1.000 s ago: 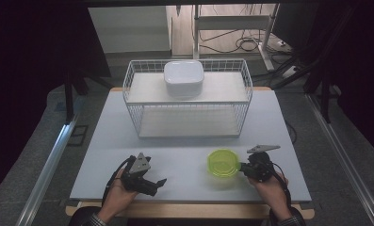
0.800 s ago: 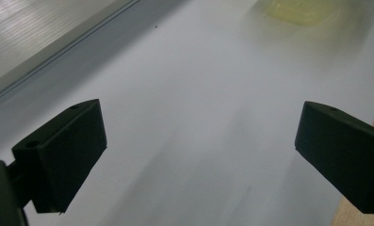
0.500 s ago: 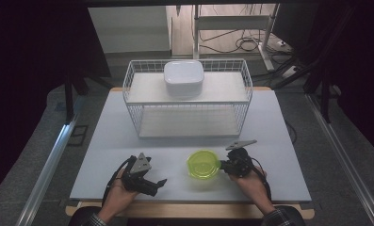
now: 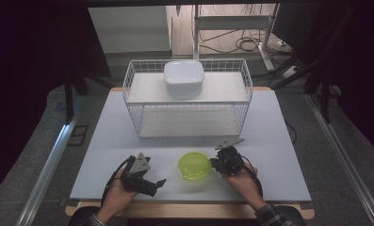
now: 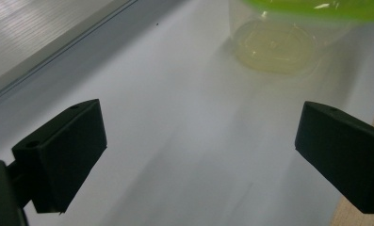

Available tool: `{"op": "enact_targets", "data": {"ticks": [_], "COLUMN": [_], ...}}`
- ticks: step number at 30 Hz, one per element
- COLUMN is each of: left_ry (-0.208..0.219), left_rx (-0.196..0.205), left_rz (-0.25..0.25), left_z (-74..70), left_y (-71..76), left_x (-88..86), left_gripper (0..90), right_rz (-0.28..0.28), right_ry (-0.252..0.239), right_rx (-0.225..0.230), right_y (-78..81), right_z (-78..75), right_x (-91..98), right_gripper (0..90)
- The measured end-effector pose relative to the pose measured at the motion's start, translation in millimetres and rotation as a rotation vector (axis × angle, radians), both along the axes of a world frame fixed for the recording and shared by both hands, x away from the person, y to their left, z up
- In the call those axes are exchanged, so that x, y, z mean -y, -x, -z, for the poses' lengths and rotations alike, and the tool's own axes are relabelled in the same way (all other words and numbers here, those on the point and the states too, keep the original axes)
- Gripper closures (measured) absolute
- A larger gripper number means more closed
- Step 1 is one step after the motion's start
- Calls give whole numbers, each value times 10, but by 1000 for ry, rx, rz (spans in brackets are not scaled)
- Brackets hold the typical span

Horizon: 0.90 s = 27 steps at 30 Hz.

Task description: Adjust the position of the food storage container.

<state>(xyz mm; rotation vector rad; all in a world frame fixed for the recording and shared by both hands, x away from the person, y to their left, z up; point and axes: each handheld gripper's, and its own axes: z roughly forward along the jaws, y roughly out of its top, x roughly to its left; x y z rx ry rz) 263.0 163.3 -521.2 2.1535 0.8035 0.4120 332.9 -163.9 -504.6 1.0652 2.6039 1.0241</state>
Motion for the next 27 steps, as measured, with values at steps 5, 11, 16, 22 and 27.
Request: {"op": "enact_targets", "data": {"ticks": [5,11,16,22,27], "left_ry": [-4,-19,-21,-18,-21], "left_rx": [4,7,2,-3,-2], "left_rz": [-4,-2,-12,-21,-19], "left_z": [-15,-16,-8,-4,-3], "left_y": [11,47,79,85,86], "left_x": [-7,-1,-41,-71,-67], "left_gripper": [24,24,24,24,24], "right_rz": [-11,-82,-109,-124,-120], "right_ry": [-12,-35,-19,-15,-24], "right_rx": [-42,-76,-71,-60,-55], "right_y": [196,365,307,184,91], "right_z": [-14,-27,0,10,4], "right_x": [117,-4,-176,-318,-363], "right_gripper": [849,837,837,838,843]}}
